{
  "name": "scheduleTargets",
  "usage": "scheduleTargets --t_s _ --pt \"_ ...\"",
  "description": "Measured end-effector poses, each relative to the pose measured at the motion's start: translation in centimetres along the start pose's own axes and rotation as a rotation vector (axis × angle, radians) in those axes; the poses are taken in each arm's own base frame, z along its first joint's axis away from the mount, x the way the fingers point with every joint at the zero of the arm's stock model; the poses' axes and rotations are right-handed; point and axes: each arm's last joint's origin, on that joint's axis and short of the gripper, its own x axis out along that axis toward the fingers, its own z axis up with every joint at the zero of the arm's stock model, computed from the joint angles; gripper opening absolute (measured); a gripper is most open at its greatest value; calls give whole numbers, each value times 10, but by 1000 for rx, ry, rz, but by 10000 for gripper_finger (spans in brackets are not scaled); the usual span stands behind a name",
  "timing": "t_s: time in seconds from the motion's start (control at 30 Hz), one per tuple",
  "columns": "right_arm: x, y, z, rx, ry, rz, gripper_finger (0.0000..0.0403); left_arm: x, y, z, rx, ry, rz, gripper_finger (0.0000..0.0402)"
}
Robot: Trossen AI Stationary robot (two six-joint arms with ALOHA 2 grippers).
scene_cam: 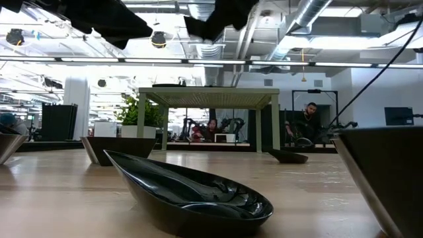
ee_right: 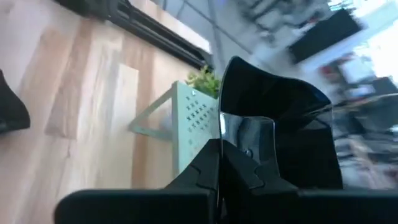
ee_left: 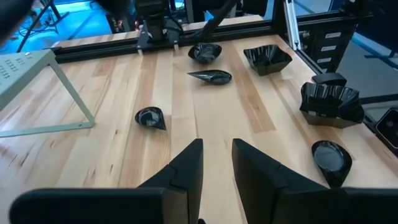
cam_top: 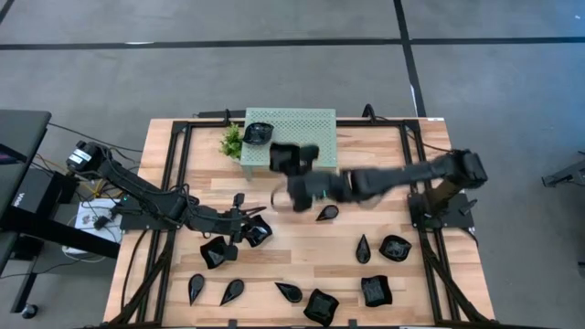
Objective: Pick & Place Mini shaped plates
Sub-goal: Put the distorted square plate on the shelf
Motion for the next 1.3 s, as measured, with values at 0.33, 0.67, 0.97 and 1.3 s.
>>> scheduleTargets --t_s 0.33,0.67,0.97,1.3 --pt "61 -61 -58 98 45 122 2 0 0 0 -1 -3 0 87" --pt "79 -73 -91 80 113 233 9 0 0 0 -1 -4 0 87" --pt "79 -73 -90 42 103 233 32 0 0 1 -3 -9 0 87" --pt "77 -65 -83 175 108 244 100 0 0 1 -4 -10 0 87"
